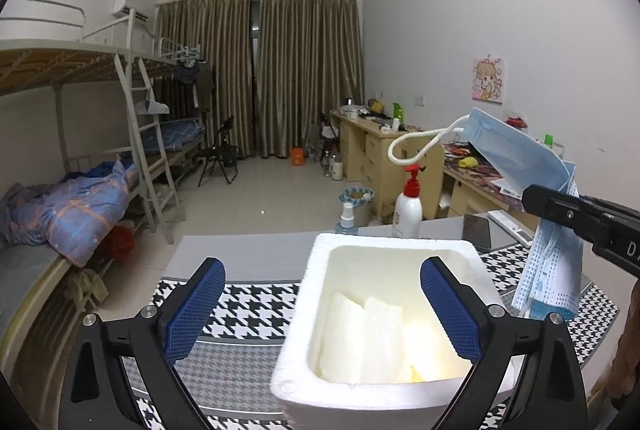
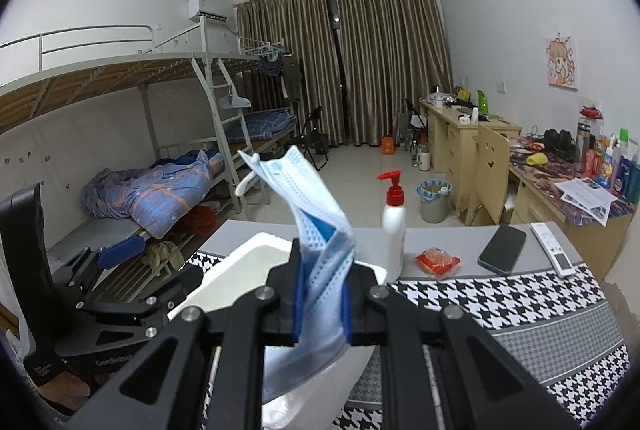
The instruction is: Organize soft objects
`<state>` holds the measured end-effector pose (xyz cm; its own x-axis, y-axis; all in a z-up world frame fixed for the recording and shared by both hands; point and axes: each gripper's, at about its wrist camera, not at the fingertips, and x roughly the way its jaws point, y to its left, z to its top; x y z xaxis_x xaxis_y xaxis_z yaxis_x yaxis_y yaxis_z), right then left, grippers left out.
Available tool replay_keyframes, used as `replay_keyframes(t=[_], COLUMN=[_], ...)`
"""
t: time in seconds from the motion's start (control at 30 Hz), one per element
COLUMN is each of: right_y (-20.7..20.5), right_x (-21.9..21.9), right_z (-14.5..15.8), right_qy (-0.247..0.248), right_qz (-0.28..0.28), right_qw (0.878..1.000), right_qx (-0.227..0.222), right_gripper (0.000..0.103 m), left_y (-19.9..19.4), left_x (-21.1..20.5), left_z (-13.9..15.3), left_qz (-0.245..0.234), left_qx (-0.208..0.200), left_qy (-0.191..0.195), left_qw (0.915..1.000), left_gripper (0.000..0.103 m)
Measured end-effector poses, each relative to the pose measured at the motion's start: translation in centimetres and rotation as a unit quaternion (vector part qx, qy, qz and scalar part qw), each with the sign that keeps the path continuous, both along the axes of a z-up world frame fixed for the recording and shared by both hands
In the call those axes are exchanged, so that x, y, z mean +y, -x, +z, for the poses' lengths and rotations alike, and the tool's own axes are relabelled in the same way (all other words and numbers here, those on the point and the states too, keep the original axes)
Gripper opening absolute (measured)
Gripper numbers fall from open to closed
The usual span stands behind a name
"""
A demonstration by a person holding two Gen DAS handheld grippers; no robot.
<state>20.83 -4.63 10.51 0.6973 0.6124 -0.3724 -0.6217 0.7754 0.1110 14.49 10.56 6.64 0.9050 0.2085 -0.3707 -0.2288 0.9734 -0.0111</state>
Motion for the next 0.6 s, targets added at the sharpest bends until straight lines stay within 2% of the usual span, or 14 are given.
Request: replay_keyframes(t=[0.2, 0.6], right_y=[-0.2, -0.7], right_x=[1.2, 3.7], right_z=[0.1, -2.1], right_qy=[0.004, 0.048], right_qz=[0.008, 0.027], right_qw=[1.0, 0.998], right_qx=[-0.003, 0.014], right_gripper=[0.018, 0.019], left_y=[0.6, 1.8], left_x=[0.7, 2.0], left_z=[-0.1, -0.3], left_qz=[0.012, 0.032], left_qx=[-0.005, -0.014], left_qy=[-0.004, -0.007], left_qw=[0.9999, 0.9994], left_gripper=[0.101, 0.101])
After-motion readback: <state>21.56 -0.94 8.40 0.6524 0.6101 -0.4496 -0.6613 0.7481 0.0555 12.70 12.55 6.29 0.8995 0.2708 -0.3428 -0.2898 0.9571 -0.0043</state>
